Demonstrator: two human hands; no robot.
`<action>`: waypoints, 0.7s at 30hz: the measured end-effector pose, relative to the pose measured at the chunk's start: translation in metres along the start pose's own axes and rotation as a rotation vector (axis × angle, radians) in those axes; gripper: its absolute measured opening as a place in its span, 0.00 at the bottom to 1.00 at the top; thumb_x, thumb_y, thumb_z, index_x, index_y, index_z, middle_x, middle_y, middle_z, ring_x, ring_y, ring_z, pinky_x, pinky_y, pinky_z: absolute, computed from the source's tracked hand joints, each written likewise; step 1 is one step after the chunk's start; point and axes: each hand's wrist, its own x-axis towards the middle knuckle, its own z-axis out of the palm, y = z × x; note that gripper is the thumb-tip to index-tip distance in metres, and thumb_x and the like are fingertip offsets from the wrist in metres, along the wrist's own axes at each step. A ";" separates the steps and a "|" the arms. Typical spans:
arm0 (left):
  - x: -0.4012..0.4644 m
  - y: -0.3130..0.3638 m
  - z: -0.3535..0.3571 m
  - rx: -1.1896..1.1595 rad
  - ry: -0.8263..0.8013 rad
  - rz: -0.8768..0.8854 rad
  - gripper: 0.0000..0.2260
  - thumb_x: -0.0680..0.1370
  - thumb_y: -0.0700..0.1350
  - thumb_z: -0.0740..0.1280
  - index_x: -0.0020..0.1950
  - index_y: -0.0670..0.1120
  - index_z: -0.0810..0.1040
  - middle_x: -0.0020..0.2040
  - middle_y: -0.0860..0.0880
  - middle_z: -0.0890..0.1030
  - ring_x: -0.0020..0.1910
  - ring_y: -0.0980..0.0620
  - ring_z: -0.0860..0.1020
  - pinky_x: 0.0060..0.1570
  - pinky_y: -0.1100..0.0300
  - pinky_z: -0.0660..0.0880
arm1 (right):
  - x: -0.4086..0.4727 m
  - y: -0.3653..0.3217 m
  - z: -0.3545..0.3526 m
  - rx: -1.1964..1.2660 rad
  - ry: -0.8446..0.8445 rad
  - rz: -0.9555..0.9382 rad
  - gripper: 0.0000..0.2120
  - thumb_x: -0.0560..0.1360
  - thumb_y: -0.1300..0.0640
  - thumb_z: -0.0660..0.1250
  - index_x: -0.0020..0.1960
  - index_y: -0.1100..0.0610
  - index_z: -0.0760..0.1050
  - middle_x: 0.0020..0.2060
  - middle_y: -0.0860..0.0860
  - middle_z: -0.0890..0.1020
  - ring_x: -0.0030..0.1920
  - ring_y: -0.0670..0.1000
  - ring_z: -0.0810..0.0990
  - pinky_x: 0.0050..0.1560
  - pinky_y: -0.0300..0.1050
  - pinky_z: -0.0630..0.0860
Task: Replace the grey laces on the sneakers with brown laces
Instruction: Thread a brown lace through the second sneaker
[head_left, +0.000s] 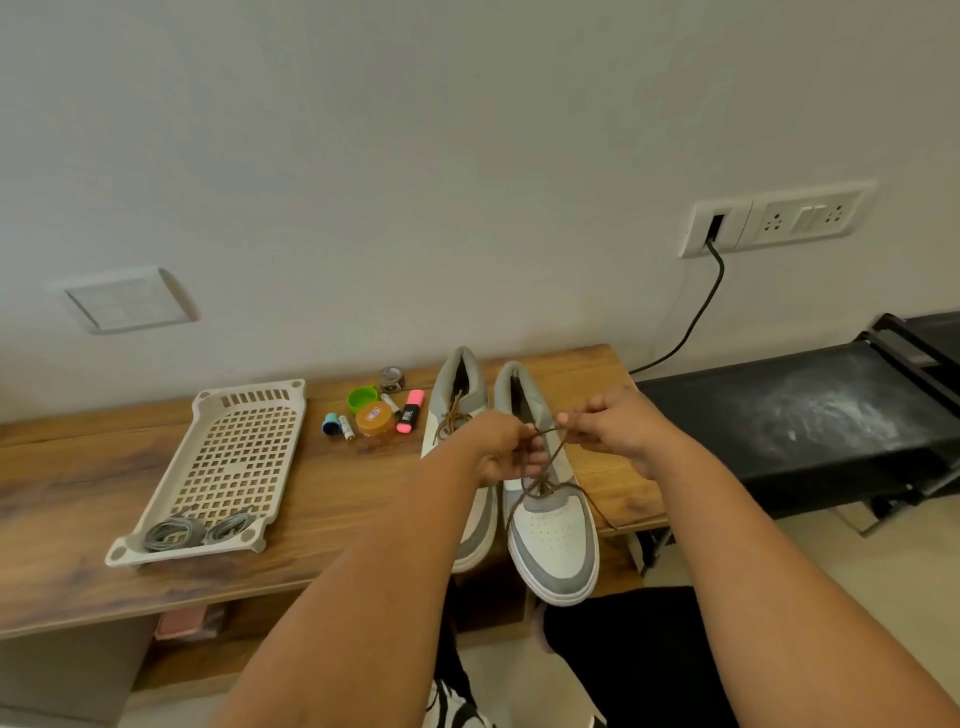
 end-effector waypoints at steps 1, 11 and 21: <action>0.001 -0.002 0.000 -0.071 0.006 -0.014 0.11 0.84 0.37 0.55 0.45 0.41 0.73 0.34 0.47 0.72 0.35 0.51 0.74 0.44 0.56 0.76 | 0.000 0.000 -0.003 0.134 -0.022 0.032 0.04 0.76 0.61 0.71 0.48 0.62 0.79 0.45 0.57 0.84 0.47 0.52 0.84 0.46 0.42 0.80; -0.006 0.001 -0.001 0.700 0.191 0.534 0.08 0.75 0.41 0.69 0.54 0.45 0.82 0.49 0.51 0.81 0.41 0.59 0.75 0.39 0.67 0.70 | -0.025 -0.036 -0.021 -0.233 -0.166 0.037 0.05 0.76 0.58 0.70 0.42 0.57 0.80 0.39 0.54 0.78 0.28 0.44 0.67 0.32 0.38 0.65; 0.017 -0.023 -0.009 1.064 0.641 1.234 0.04 0.68 0.40 0.76 0.40 0.45 0.83 0.36 0.49 0.74 0.39 0.46 0.75 0.34 0.57 0.72 | -0.021 -0.046 -0.008 -0.453 -0.013 -0.394 0.08 0.75 0.54 0.72 0.52 0.44 0.84 0.46 0.42 0.84 0.51 0.47 0.81 0.57 0.47 0.78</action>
